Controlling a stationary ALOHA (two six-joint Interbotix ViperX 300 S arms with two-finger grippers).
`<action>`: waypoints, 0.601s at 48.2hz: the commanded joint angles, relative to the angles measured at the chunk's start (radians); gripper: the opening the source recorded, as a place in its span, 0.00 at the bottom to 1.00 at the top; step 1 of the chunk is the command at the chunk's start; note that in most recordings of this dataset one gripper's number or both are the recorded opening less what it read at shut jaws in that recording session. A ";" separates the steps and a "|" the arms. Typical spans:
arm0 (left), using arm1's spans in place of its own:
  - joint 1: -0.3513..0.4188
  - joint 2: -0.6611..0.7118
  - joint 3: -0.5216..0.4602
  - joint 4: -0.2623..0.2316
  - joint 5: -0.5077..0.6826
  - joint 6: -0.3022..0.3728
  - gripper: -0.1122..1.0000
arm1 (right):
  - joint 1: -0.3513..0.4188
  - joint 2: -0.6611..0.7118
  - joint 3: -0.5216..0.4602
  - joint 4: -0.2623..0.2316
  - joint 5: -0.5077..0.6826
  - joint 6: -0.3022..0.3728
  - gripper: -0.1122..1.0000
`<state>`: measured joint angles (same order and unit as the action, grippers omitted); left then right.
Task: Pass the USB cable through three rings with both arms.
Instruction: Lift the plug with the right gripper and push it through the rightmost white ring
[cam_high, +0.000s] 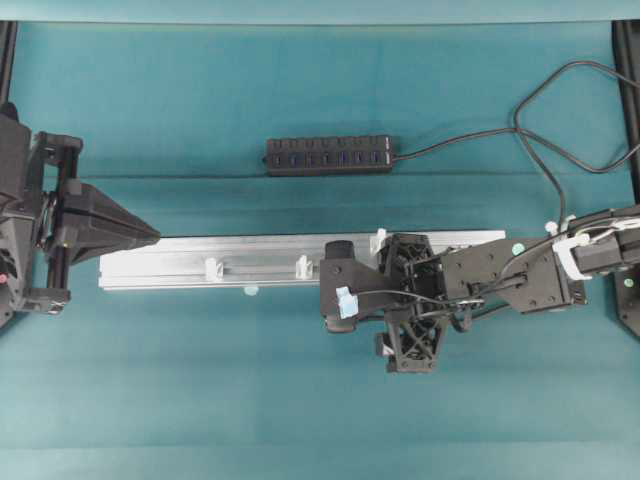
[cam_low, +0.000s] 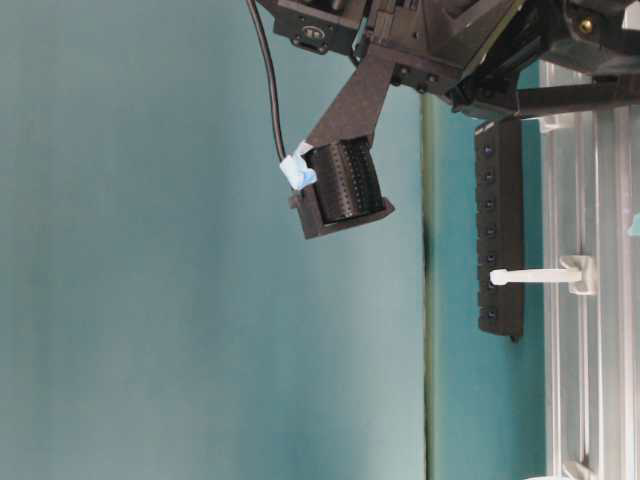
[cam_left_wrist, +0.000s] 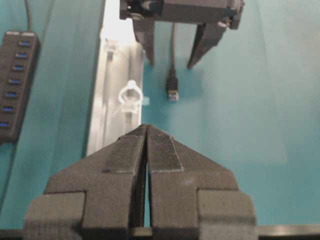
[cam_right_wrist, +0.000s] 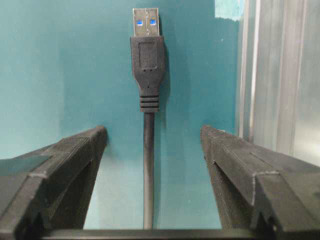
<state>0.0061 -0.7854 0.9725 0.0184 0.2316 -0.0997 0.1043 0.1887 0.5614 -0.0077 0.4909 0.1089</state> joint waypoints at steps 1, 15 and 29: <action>0.000 -0.002 -0.017 0.003 -0.009 0.002 0.11 | 0.000 0.000 -0.009 -0.002 0.005 -0.002 0.46; 0.000 -0.002 -0.017 0.003 -0.009 0.003 0.11 | 0.000 0.011 -0.015 -0.002 0.006 0.000 0.45; -0.002 -0.002 -0.015 0.003 -0.009 0.003 0.11 | 0.000 0.021 -0.031 -0.002 0.046 0.002 0.34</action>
<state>0.0061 -0.7854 0.9725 0.0184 0.2316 -0.0982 0.1074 0.2025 0.5384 -0.0077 0.5262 0.1104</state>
